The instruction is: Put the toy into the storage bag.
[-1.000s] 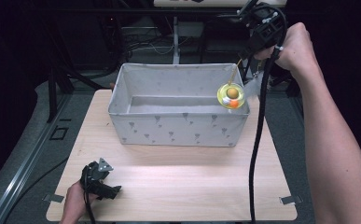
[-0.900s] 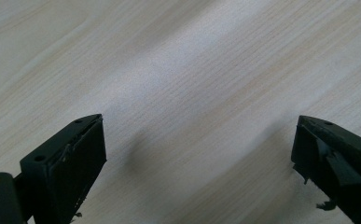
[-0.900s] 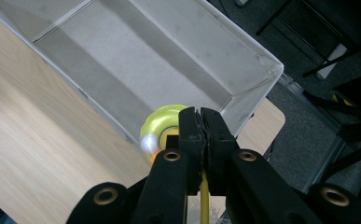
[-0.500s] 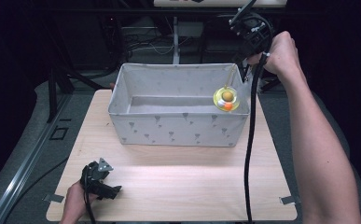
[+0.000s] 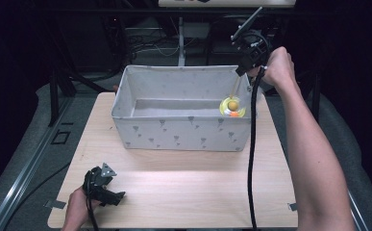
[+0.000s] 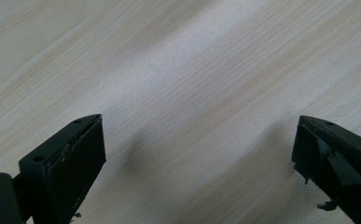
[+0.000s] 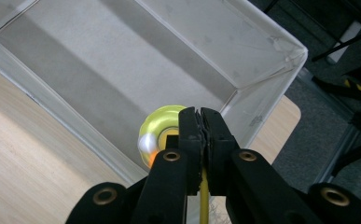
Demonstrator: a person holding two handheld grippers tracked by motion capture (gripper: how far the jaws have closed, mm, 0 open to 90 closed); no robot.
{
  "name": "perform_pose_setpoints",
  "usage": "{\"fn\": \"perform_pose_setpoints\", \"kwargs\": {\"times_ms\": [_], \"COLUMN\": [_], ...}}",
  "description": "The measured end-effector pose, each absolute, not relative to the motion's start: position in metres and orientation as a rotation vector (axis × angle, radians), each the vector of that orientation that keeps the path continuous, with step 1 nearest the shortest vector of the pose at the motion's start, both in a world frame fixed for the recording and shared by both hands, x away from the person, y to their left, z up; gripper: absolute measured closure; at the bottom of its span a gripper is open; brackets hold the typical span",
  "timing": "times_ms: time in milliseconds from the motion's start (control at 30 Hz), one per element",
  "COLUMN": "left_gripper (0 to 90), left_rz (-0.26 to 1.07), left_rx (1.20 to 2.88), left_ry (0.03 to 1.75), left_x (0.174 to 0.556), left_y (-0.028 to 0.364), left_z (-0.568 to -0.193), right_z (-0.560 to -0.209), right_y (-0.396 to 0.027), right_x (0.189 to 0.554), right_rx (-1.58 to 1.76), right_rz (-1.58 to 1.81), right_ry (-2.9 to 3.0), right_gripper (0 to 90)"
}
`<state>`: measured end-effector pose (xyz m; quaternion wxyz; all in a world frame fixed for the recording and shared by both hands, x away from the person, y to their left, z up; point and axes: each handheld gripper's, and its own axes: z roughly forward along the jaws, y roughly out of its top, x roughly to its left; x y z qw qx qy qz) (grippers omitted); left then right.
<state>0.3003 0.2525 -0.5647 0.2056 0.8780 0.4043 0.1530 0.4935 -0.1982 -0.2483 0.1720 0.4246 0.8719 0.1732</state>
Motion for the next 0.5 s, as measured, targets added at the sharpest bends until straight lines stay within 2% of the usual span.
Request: {"fn": "perform_pose_setpoints", "kwargs": {"times_ms": [500], "left_gripper": [2.9], "left_rz": [0.423], "left_rx": [2.451], "left_ry": [1.127], "left_x": [0.300], "left_y": [0.252], "left_z": [-0.565], "right_z": [-0.288], "right_y": [-0.204], "right_x": [0.501], "right_rx": [1.244], "right_rz": [0.469], "right_ry": [2.511], "right_gripper": [88.0]}}
